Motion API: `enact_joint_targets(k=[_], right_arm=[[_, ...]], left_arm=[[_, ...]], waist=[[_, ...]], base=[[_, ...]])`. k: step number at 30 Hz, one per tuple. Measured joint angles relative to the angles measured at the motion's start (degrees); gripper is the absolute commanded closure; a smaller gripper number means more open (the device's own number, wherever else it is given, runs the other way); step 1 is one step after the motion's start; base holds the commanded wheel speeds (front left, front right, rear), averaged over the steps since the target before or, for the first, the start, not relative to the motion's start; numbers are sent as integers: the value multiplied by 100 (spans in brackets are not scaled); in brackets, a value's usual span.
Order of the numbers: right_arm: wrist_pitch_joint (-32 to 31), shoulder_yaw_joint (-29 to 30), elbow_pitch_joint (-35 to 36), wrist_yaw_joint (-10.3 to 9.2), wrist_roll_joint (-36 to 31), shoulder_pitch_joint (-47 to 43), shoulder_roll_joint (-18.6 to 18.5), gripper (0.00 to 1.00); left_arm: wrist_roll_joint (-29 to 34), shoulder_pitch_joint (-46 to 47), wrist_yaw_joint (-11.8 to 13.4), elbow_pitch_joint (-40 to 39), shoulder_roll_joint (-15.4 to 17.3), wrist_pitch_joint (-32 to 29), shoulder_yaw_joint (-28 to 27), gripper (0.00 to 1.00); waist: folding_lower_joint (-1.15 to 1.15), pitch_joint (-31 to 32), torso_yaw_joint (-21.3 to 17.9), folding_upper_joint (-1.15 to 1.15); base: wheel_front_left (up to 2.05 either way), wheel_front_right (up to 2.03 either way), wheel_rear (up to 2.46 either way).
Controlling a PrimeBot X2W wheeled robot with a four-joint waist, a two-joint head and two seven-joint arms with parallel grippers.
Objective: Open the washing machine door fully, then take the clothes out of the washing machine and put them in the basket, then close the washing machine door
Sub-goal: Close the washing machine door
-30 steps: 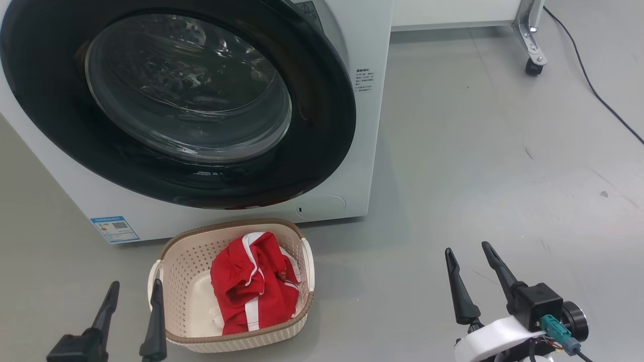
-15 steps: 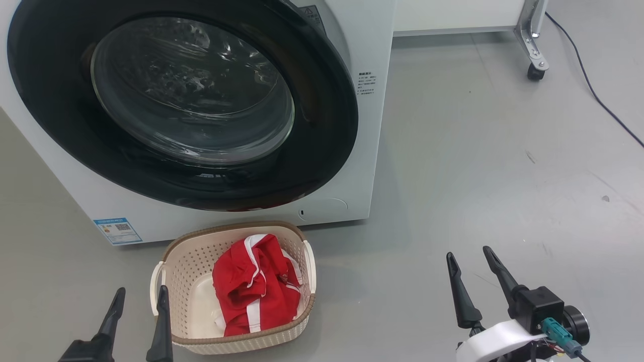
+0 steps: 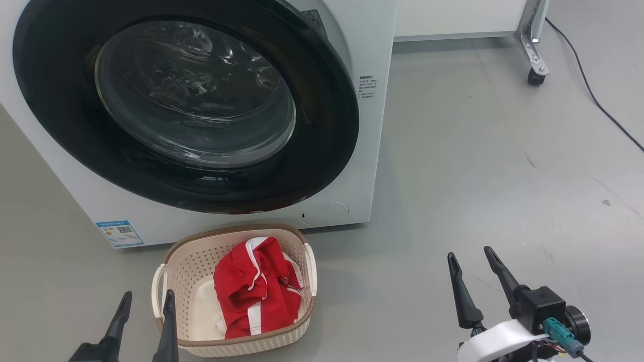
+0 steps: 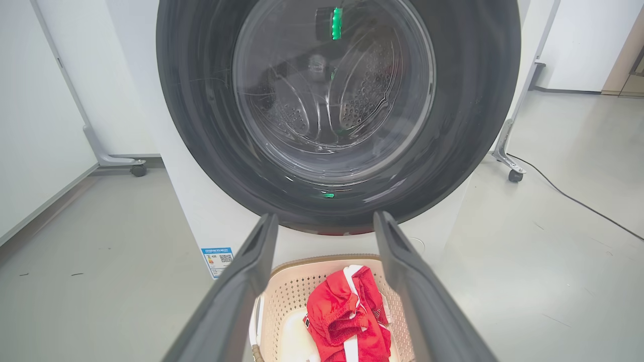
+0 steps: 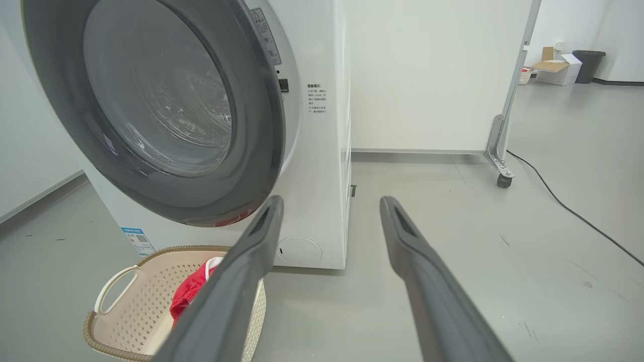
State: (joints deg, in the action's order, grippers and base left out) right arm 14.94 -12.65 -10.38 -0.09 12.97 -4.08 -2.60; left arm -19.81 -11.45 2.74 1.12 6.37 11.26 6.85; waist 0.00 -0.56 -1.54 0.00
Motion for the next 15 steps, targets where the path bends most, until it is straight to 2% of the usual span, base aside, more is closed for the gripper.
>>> enact_joint_targets(k=[1,2,13,15], right_arm=[[0,7,-1,0,3,0,1,13],[0,18,-2,0,10,-1,2,100],[0,111,-14,5,62,-1,3,100],[0,122,-15,60,62,1,3,100]], left_arm=[[1,0,0,0,-1,0,4,0],[8,0,1,0,-1,0,7,0],[87,2,7,-7,-2,18,83,0],[92,4,5,-14,-2,18,99,0]], waist=[[0,4,0,0],[0,7,-1,0],[0,6,27,0],[0,-13,62,0]], base=[[0,0,0],[0,0,0],[0,0,0],[0,0,0]])
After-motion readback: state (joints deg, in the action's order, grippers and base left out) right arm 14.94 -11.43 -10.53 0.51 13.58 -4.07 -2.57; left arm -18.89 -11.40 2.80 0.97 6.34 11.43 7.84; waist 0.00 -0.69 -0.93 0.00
